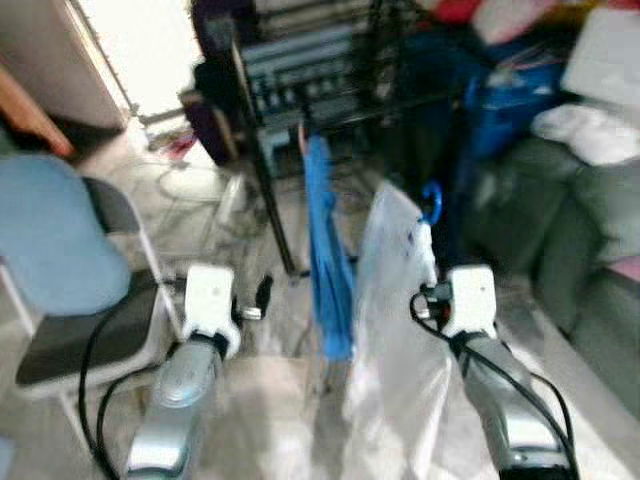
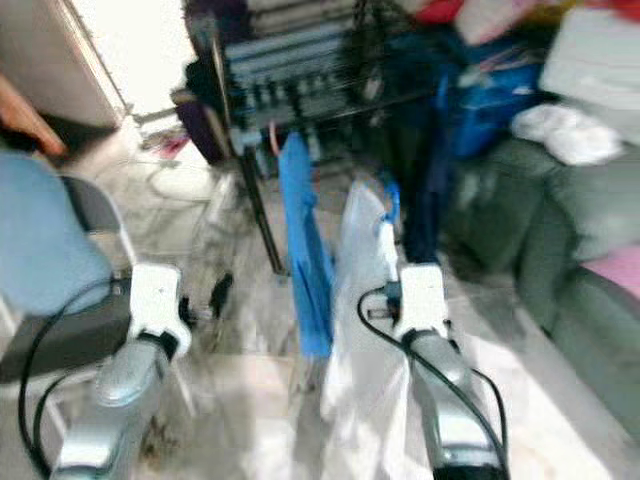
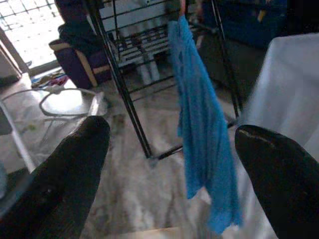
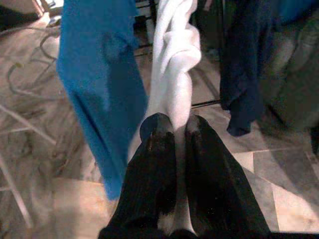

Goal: Hang hanger

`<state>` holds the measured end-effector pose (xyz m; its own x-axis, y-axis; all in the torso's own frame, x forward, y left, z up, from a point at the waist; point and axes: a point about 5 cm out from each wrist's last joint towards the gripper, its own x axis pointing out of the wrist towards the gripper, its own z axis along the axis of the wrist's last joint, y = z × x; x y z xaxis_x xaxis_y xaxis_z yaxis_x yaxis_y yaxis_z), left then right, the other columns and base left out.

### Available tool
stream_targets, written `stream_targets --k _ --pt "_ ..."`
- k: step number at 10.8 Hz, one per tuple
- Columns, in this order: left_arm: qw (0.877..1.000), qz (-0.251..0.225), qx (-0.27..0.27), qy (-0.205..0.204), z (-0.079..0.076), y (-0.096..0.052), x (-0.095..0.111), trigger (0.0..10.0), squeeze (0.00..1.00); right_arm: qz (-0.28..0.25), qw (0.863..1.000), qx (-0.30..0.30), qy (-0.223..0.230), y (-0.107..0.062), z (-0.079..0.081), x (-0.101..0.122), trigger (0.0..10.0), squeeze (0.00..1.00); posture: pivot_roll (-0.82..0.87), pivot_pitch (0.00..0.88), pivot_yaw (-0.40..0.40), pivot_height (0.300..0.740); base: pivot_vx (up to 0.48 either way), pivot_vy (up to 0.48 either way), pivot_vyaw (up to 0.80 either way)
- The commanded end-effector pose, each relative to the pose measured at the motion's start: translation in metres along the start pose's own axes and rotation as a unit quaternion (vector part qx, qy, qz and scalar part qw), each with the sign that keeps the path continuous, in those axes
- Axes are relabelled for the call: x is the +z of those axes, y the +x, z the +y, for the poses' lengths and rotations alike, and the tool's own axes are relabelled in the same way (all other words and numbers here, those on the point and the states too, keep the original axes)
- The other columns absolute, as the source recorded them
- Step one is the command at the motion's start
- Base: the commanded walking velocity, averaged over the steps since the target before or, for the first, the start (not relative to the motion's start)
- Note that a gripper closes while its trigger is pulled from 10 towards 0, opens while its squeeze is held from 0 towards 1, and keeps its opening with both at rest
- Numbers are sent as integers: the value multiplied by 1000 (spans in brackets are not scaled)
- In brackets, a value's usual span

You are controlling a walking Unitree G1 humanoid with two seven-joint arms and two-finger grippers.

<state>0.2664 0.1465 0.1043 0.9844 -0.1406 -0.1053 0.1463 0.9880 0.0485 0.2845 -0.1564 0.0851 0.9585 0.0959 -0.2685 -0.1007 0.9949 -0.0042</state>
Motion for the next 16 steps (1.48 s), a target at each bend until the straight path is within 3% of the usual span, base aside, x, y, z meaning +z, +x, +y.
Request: stream_targets --k 1,4,13,16 --pt "1000 -10 3 0 6 0 5 10000 0 -38 999 18 -2 2 10 19 10000 0 -139 0 167 740 0 0 0" --pt "1000 -15 1 -2 4 1 5 10000 0 -39 998 47 2 3 21 18 10000 0 -122 0 142 740 0 0 0" --pt "1000 -7 -3 -11 -5 -1 -2 10000 0 -38 997 69 -16 11 25 21 10000 0 -124 0 114 740 0 0 800" --pt "1000 -11 18 -9 -4 3 -7 10000 0 -37 995 90 -28 20 29 22 10000 0 -96 0 77 740 0 -323 800"
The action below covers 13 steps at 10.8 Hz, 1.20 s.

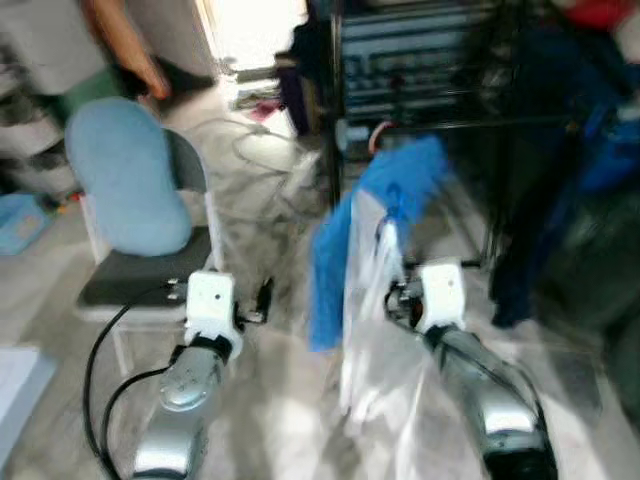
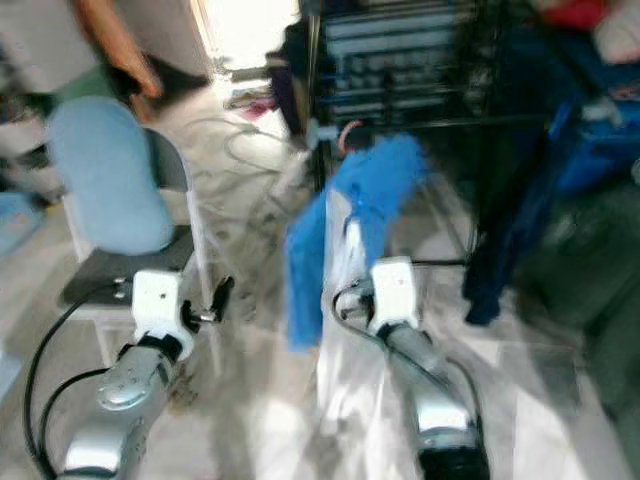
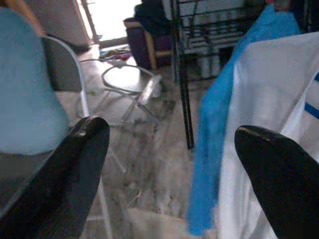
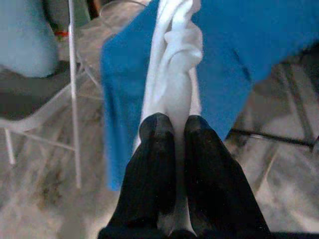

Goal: Hang hanger

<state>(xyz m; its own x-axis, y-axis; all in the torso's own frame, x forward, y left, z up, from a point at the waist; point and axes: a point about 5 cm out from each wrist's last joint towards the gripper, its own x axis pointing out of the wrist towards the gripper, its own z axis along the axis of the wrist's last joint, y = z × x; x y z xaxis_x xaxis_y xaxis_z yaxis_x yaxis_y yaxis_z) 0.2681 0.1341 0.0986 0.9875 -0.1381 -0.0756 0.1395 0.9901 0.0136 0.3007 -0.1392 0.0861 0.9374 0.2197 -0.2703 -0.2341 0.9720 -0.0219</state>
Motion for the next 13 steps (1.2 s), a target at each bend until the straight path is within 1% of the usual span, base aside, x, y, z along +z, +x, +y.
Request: stream_targets --k 1,2,3,4,5,6,7,8,9,10,11,12,13 --pt "1000 5 28 8 13 1 -2 10000 0 -40 999 35 -1 10 15 21 10000 0 -87 0 74 740 0 0 0" --pt "999 4 45 8 21 4 -1 10000 0 -45 998 54 -7 19 20 27 10000 0 -67 0 69 740 0 0 0" --pt "999 9 50 11 25 6 -3 10000 0 -43 997 64 -11 23 22 28 10000 0 -58 0 63 740 0 0 0" --pt "998 4 56 25 32 9 -3 10000 0 -32 997 71 -1 28 21 29 10000 0 -44 0 45 740 0 0 0" --pt "998 1 63 29 38 9 -4 10000 0 -20 996 85 2 31 19 29 10000 0 -34 0 37 740 0 0 0" --pt "997 5 72 38 42 4 -8 10000 0 -4 995 98 -9 29 16 25 10000 0 -24 0 37 740 0 0 0" --pt "996 8 74 47 44 0 -10 10000 0 7 995 102 -12 27 15 21 10000 0 -23 0 45 740 0 0 0" --pt "996 18 80 48 45 -12 -19 10000 0 16 995 94 -11 20 12 5 10000 0 -33 0 97 740 0 0 0" --pt "995 22 86 41 45 -18 -22 10000 0 15 997 70 7 15 10 -1 10000 0 -42 0 107 740 0 0 0" --pt "995 23 95 31 43 -21 -21 10000 0 14 999 44 28 11 7 -4 10000 0 -46 0 107 740 0 0 0" --pt "992 38 109 42 44 -21 -26 10000 0 3 996 -33 78 6 -3 -7 10000 0 -53 0 111 740 0 0 0" --pt "992 35 113 39 45 -21 -24 10000 0 -5 994 -64 89 0 -7 -8 10000 0 -65 0 112 740 0 0 0" --pt "992 36 112 38 44 -19 -23 10000 0 -5 993 -73 92 -3 -7 -10 10000 0 -73 0 111 740 0 0 0"
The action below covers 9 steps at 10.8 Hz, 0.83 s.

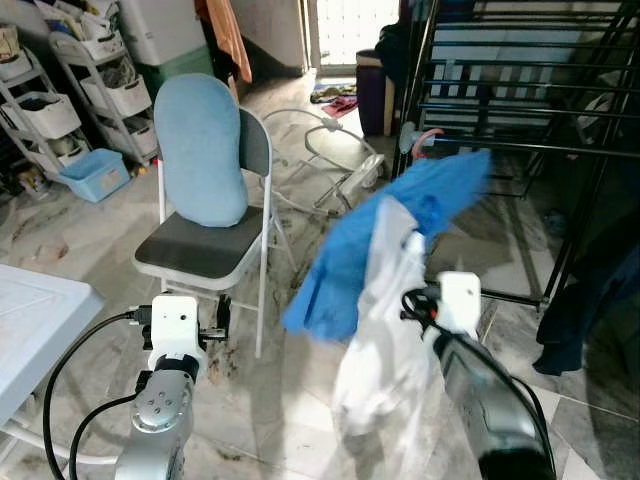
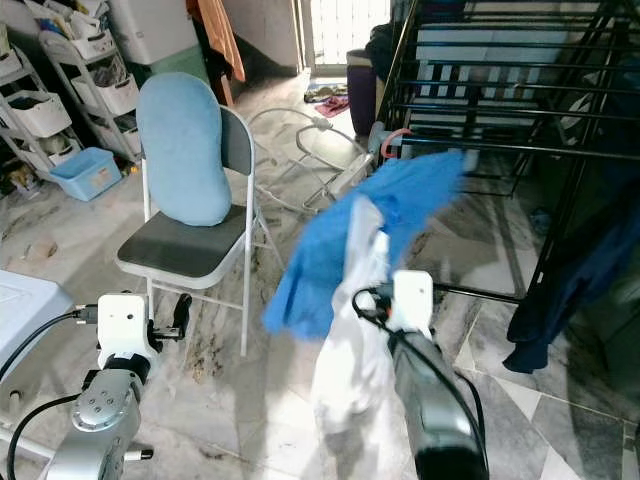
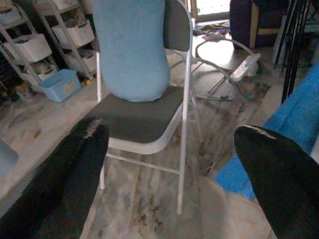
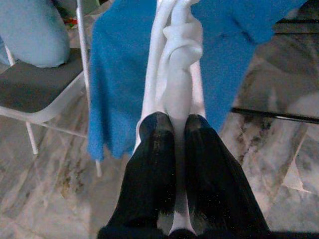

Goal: Hang hanger

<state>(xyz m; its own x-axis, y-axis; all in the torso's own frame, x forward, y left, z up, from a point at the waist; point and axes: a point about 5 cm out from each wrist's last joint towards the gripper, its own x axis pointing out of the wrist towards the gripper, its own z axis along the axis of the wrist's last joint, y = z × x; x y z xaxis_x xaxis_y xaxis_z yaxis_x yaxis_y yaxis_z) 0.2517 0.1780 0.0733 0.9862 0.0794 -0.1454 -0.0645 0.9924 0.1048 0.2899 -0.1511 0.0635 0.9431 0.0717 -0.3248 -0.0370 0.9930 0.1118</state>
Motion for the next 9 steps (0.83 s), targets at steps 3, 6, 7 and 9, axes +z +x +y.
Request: stream_targets --k 3,6,7,9 --pt "1000 -4 4 3 -5 3 5 10000 0 -25 999 -15 -12 -5 -9 15 10000 0 -104 0 109 740 -182 0 0" --pt "1000 4 -13 7 -10 3 3 10000 0 -28 997 -77 0 -12 -27 17 10000 0 -118 0 118 740 -265 0 0" --pt "1000 5 -17 9 -10 2 4 10000 0 -28 996 -89 2 -16 -30 17 10000 0 -118 0 119 740 -259 0 0" --pt "1000 9 -16 14 -7 3 2 10000 0 -22 997 -80 -1 -18 -27 15 10000 0 -118 0 116 740 -257 0 0"
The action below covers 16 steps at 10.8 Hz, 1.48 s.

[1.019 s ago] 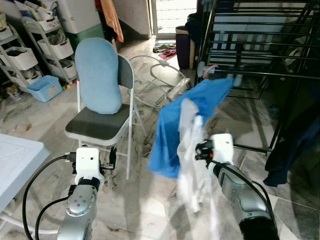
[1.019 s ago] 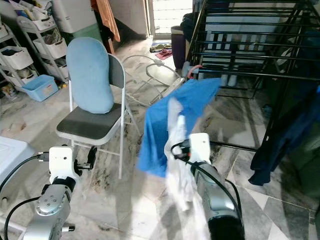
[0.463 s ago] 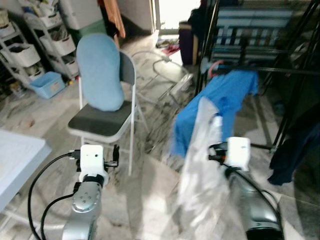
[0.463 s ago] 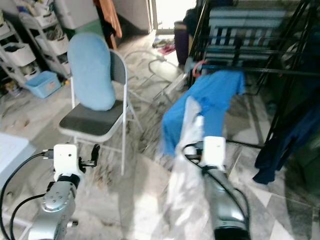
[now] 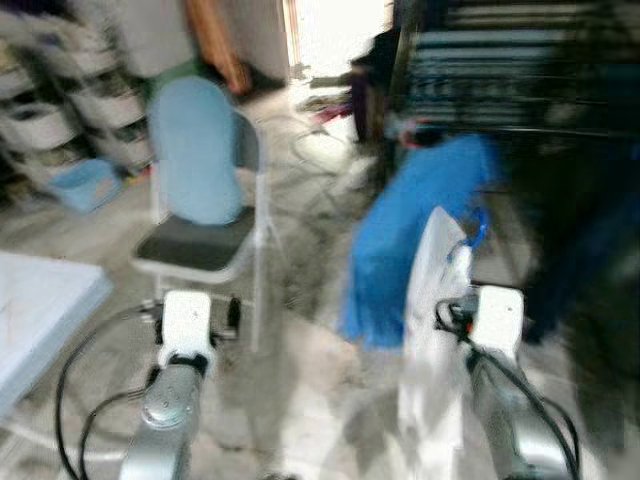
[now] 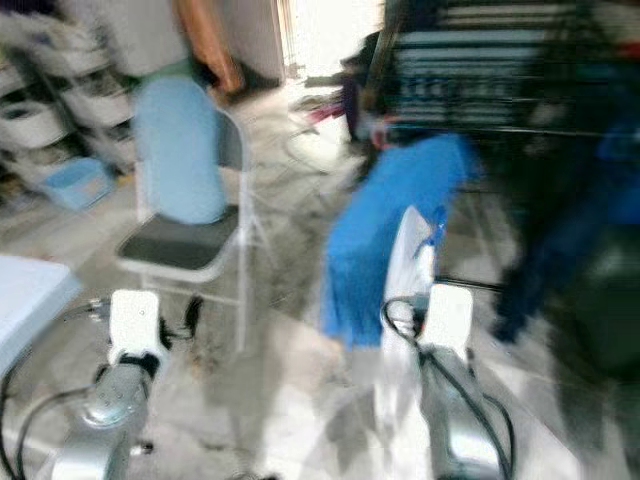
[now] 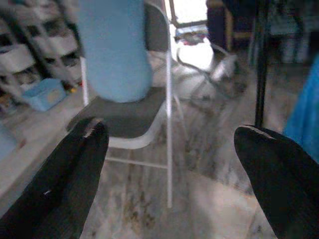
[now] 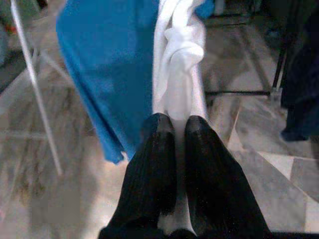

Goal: Hang hanger

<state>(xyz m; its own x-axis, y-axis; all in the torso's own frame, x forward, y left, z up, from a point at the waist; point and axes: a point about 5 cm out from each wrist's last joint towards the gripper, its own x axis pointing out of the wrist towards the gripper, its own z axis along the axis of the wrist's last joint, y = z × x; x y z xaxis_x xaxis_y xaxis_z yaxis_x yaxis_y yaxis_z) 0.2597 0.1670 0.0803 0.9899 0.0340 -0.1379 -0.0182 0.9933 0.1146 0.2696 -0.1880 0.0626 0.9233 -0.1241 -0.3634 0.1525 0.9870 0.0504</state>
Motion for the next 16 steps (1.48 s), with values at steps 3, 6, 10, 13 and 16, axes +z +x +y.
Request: stream_targets --k 3,6,10,13,16 --pt "1000 8 8 1 -1 0 -2 10000 0 -49 998 42 -1 7 20 29 10000 0 -112 0 116 740 -256 0 0" --pt "1000 6 11 1 -2 2 -2 10000 0 -54 997 61 -3 10 30 33 10000 0 -107 0 114 740 -257 0 0" --pt "1000 -2 31 0 -1 12 -5 10000 0 -26 994 105 -17 22 45 23 10000 0 -66 0 52 740 -64 0 0" --pt "996 -31 84 -17 12 18 3 10000 0 -17 989 133 -58 39 51 28 10000 0 19 0 -74 740 0 0 0" --pt "997 -28 66 -16 7 17 -1 10000 0 -38 988 141 -55 44 63 31 10000 0 3 0 10 740 0 0 0"
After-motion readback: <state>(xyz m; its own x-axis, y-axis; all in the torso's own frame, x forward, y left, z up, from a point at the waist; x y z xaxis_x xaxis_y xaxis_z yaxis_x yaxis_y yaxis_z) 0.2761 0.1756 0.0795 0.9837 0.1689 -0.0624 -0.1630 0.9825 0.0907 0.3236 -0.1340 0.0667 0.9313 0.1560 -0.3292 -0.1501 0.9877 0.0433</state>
